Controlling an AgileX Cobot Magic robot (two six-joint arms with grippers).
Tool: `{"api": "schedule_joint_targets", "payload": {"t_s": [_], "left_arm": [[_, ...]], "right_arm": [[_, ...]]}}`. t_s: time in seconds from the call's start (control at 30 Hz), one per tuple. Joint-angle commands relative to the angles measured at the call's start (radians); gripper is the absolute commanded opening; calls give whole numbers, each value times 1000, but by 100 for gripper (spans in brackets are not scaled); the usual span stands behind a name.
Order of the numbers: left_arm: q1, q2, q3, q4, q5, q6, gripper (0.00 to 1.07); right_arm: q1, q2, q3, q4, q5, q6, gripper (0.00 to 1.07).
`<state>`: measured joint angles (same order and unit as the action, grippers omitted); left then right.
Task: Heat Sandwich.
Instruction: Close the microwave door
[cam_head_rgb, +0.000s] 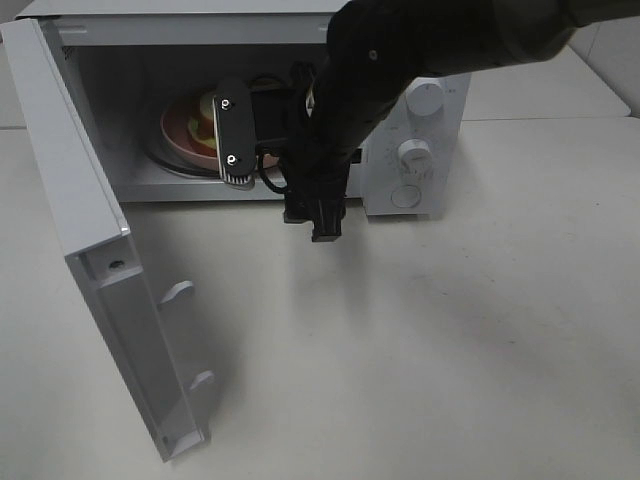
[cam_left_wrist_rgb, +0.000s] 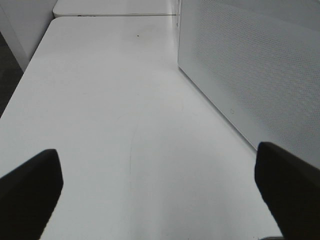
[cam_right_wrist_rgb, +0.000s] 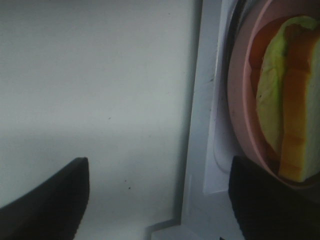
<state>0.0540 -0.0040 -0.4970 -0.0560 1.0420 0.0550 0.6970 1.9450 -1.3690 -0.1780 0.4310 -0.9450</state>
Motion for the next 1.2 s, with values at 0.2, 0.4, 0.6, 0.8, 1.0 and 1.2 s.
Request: {"api": "schedule_joint_targets", "payload": {"t_s": [0.2, 0.4, 0.6, 0.8, 1.0, 1.2], "left_arm": [[1, -26, 3, 0, -6, 4, 99], [1, -26, 3, 0, -6, 4, 99], [1, -26, 3, 0, -6, 4, 99], [1, -26, 3, 0, -6, 4, 99], [1, -26, 3, 0, -6, 4, 99], [1, -26, 3, 0, -6, 4, 99]], "right_arm": [[2, -124, 145, 7, -10, 28, 75], [2, -225, 256, 7, -10, 36, 75], [2, -324, 357, 7, -10, 95, 75], [2, -444, 471, 7, -2, 254, 75], [2, -530, 545, 7, 31, 404, 75], [2, -645, 589, 11, 132, 612, 75]]}}
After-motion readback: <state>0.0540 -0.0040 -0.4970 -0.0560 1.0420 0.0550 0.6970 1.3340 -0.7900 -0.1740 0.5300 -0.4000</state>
